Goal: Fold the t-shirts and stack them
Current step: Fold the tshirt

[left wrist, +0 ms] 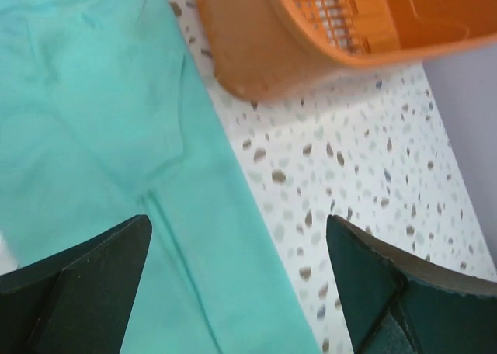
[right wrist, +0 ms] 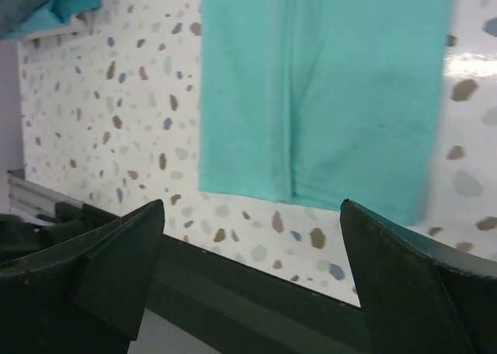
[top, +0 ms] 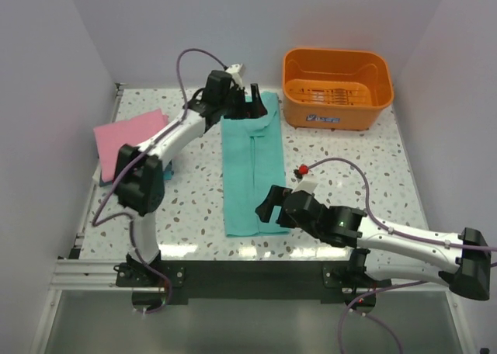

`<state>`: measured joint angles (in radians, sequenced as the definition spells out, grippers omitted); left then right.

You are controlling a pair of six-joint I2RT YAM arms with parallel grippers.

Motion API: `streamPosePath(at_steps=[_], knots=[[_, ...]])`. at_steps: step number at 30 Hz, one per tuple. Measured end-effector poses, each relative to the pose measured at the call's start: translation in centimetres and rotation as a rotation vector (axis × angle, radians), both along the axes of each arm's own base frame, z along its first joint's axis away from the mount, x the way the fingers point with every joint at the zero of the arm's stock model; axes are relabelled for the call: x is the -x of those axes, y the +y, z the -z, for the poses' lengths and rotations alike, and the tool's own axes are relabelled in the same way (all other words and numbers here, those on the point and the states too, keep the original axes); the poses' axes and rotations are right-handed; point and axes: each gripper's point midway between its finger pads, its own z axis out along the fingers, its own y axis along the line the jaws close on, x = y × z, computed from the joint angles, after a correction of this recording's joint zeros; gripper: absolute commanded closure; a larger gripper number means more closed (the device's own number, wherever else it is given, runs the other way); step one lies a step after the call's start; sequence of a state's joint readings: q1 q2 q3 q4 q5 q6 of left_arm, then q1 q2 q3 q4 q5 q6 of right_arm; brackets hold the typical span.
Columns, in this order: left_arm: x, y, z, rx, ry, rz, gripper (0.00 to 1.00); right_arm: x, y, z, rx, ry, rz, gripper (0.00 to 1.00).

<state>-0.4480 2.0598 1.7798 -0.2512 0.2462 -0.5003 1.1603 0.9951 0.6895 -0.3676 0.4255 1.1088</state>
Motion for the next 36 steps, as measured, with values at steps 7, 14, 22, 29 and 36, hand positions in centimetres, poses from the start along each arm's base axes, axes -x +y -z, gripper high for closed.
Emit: streamPosePath(at_steps=[7,14,22,29,36], knots=[[18.8,3.7,-0.9,-0.073,-0.044,-0.021,0.00,0.9,-4.8,3.6,0.169,0.052,0.059,0.01],[31.8,8.6,10.5,-0.175,0.185,-0.013,0.06,0.8,-7.1,6.8,0.289,0.115,0.101,0.03],[36.9,8.9,14.0,-0.161,0.314,0.020,0.27,1.0,-7.9,9.8,0.280,0.158,0.105,0.23],[37.0,8.2,15.9,-0.195,0.351,0.006,0.49,0.7,-7.2,11.1,0.244,0.180,0.096,0.39],[36.3,8.0,16.6,-0.198,0.355,-0.043,0.97,0.9,-6.4,12.6,0.229,0.207,0.077,0.79]])
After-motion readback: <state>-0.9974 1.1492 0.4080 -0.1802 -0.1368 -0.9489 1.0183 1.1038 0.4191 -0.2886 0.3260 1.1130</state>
